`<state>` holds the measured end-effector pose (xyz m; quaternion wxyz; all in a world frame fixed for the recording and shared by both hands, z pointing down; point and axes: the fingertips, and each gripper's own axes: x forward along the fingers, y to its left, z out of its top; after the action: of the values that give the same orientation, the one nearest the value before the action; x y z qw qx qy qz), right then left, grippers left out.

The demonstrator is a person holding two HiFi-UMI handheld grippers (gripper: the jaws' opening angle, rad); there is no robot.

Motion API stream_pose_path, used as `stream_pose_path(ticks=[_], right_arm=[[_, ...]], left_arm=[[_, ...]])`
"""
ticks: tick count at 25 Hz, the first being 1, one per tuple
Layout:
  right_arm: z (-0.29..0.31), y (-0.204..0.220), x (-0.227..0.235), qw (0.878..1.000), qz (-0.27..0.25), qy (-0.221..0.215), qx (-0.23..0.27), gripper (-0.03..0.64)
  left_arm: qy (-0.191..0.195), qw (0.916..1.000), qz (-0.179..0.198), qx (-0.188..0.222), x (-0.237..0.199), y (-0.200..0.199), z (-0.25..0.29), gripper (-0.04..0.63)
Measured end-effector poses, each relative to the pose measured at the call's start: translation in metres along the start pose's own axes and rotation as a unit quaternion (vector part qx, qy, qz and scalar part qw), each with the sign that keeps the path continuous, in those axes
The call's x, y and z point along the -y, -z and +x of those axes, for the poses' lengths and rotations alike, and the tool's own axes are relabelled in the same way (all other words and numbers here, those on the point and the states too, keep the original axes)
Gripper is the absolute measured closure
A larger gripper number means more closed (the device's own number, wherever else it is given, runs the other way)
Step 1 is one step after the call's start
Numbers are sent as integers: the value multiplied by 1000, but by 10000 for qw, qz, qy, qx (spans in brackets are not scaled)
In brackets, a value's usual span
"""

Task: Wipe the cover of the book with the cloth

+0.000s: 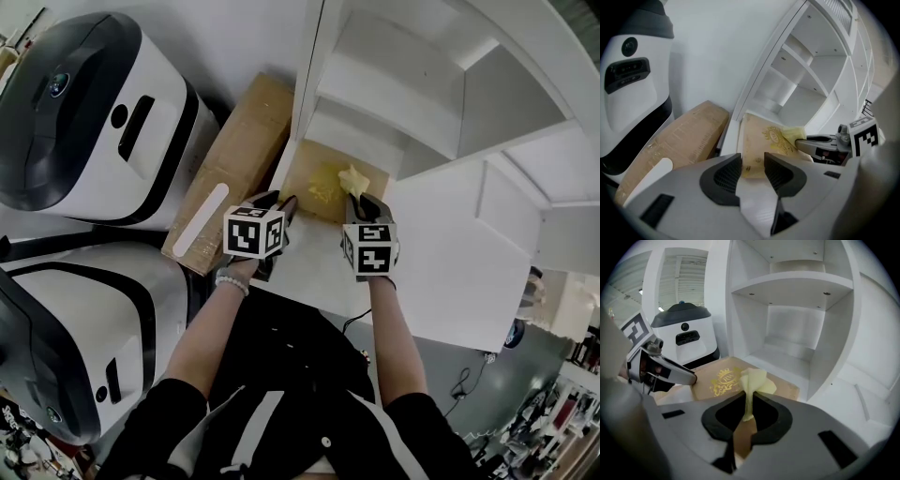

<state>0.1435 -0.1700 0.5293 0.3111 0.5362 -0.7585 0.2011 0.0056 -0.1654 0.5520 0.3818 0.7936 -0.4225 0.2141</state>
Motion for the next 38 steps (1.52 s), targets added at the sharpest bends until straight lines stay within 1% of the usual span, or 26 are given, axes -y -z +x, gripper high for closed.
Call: stream_pose_path(ticks=[6,13,17,21,25,30,35,38], right_arm=[[-15,17,22,9994,163,283,-87,580],[-29,32,35,9984,272,456,-167,581],[-32,36,38,9980,407,443,-219,580],[-33,27,35,9979,527,316,-192,580],[-30,11,20,9992,381,100,-42,580],[-19,-14,-16,9992,49,-382,135,580],[-8,-34,-65,9934,-468,-1038,161,580],[-1,-38,-89,9885,-759,-1300,121,580]], left_arm=[[-8,10000,15,3,0,0,0,439],[-18,10000,42,0,1,0,0,439],[-26,10000,45,3,0,0,0,439],[-18,10000,61,11,0,0,0,439],[-20,10000,63,12,1,0,0,439],[-29,10000,59,17,1,0,0,439],[-35,10000,55,15,1,-1,0,439],[-42,10000,52,20,1,-1,0,439]])
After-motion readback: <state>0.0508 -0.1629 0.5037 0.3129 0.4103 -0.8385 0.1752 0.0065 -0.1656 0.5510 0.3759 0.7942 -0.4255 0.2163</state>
